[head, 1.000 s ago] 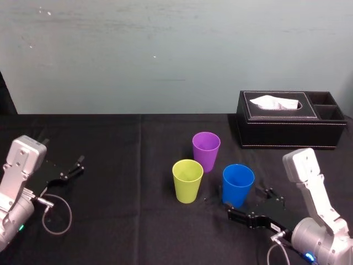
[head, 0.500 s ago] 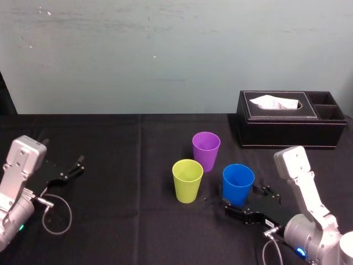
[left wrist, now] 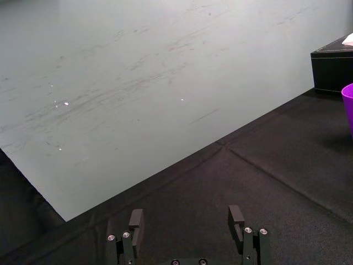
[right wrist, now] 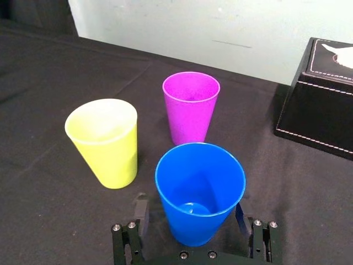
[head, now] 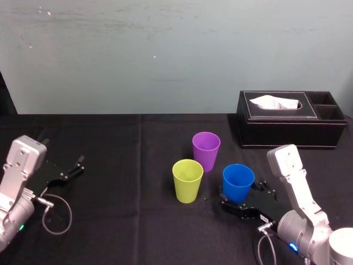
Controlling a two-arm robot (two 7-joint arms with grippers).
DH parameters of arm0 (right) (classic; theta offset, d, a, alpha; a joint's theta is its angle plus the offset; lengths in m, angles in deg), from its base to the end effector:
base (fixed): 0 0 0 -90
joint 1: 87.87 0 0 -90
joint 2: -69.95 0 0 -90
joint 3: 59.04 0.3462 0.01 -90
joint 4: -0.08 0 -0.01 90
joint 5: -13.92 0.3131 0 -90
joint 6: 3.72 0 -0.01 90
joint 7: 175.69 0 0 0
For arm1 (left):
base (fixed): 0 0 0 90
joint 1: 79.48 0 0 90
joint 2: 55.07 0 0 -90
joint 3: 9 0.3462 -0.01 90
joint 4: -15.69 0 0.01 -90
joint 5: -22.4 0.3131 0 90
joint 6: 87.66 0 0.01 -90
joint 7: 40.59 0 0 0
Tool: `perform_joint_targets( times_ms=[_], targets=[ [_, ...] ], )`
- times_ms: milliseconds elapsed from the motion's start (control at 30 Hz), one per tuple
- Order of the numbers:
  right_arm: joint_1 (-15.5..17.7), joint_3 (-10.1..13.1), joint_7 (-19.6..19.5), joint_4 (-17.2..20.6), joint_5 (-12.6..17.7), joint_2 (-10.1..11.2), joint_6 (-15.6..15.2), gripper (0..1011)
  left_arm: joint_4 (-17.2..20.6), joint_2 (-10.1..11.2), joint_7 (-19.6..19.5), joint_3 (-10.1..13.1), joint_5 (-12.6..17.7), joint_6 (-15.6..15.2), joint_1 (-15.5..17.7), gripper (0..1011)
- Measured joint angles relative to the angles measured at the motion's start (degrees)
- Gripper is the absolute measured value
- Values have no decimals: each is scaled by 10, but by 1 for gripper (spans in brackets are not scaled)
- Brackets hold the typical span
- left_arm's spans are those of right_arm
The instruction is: Stack the three plastic cups sequentially using one hand.
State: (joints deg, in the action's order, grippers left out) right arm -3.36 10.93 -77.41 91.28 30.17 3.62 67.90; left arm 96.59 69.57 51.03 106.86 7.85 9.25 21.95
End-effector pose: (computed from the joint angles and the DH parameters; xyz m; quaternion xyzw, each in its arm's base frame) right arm 0.3462 -0.0363 -0.3373 -0.1764 0.0585 -0.5214 0.8329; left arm 0.3713 0.1135 -0.3484 0.1414 -0.1324 0.5799 0.7913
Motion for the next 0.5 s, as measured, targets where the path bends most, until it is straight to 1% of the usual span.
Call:
perform_joint_targets(
  times_ms=[333, 500],
  targets=[
    [-4, 8, 0, -17, -18, -14, 14, 1003, 0, 0, 0, 0, 0, 0, 0, 1000],
    [-7, 10, 5, -23, -24, -19, 16, 1003, 0, 0, 0, 0, 0, 0, 0, 1000]
  ],
)
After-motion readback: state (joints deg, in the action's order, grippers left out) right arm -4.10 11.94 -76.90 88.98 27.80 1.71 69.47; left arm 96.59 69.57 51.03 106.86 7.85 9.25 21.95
